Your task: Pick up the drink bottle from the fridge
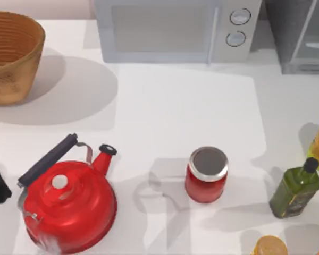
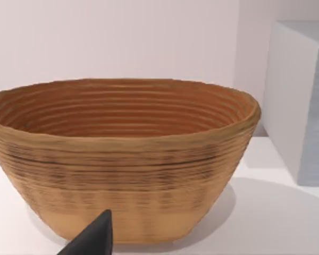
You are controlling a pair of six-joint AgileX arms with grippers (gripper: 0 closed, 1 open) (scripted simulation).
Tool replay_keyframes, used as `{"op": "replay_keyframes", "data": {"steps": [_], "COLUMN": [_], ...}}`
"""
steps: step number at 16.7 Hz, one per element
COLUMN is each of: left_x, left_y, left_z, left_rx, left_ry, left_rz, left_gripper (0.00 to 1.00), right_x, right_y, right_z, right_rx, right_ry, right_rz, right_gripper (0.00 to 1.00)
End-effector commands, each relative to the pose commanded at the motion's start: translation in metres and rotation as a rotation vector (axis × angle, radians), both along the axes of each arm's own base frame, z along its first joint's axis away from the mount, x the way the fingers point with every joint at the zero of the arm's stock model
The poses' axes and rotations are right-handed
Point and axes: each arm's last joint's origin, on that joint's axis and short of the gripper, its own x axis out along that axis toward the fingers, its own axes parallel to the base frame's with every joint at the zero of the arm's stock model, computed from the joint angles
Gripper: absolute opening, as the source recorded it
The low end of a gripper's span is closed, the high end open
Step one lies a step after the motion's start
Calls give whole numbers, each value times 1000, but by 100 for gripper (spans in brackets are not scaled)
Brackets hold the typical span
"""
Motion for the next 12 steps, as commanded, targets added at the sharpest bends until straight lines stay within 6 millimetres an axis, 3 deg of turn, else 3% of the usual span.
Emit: {"op": "replay_keyframes", "data": {"steps": [3,5,7,12], "left_x": [0,0,0,0], "left_y": [0,0,0,0], "left_z": [0,0,0,0], "left_rx": [0,0,0,0], "left_ry": [0,0,0,0], "left_rz": [0,0,0,0], "left_gripper": [100,100,100,100], "right_x": [48,68,78,79], "right_y": [4,10,14,13], "right_z": [6,8,9,10], "right_rx": [-2,1,2,2], "right_ry": [-8,0,6,3], "right_rz": [-5,-8,-10,-12], "right_gripper": [100,100,100,100]}}
